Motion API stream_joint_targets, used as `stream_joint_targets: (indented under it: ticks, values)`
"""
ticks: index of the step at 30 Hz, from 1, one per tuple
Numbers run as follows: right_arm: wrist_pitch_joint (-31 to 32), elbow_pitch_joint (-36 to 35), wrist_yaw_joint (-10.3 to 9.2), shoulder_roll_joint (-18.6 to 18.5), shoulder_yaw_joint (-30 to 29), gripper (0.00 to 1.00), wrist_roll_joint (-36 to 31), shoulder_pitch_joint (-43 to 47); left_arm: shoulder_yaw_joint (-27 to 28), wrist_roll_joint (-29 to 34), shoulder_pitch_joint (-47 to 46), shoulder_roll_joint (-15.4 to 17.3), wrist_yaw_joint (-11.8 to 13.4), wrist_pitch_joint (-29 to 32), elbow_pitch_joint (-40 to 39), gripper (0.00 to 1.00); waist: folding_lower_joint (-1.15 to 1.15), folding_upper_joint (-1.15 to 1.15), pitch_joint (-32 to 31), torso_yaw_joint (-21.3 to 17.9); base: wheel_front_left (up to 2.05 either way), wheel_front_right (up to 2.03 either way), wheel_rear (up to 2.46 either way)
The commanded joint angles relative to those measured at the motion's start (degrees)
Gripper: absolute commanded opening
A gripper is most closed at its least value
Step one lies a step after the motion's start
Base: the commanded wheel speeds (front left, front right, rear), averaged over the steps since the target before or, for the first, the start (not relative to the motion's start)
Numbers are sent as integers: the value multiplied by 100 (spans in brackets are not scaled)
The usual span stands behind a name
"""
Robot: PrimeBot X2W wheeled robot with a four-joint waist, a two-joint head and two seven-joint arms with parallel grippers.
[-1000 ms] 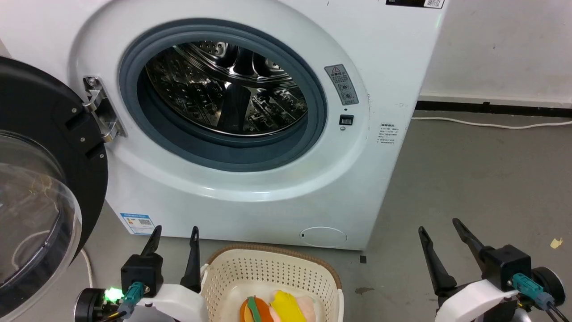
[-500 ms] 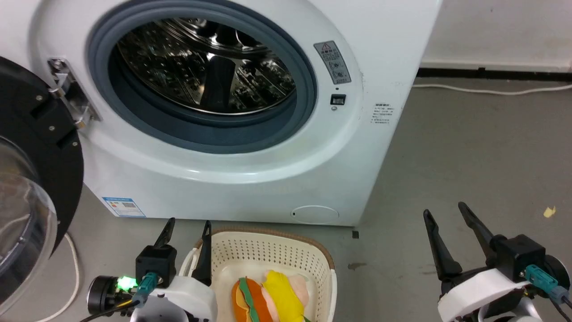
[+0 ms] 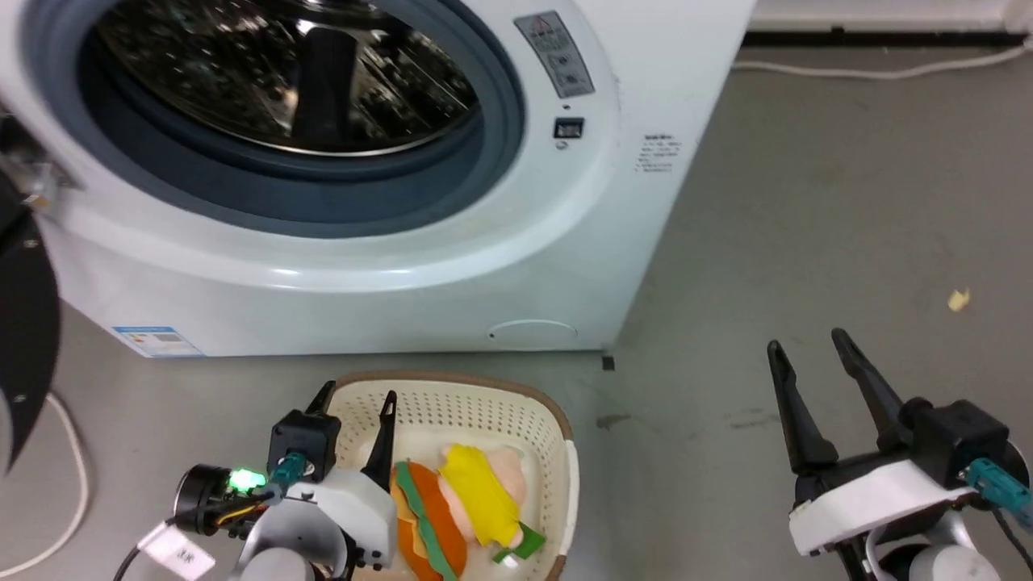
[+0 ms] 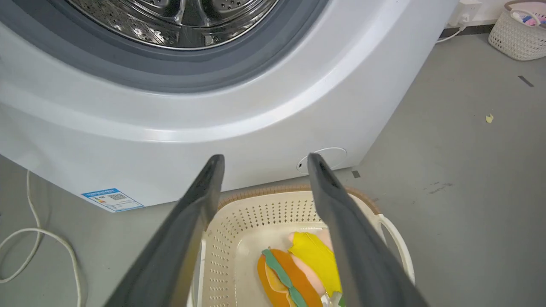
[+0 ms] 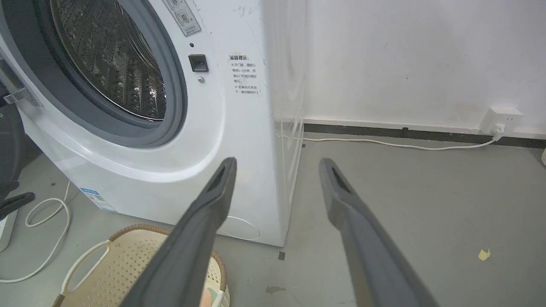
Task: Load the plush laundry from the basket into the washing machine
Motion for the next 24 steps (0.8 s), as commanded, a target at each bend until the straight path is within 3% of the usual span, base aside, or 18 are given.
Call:
stream_joint_targets:
  ticks: [1,24]
  values:
    - [-78,-62,-2,-1,7,100,80,-130,-65,-39,-166,55,-42,45,135,100,-1,0,157,-119,0,0,0]
    - [-352,-322,-3,-1,140,100,650,-508,-1108,-935,-1217,716,-191,1137,1755,100,-1,0,1317,-712,0,0,0]
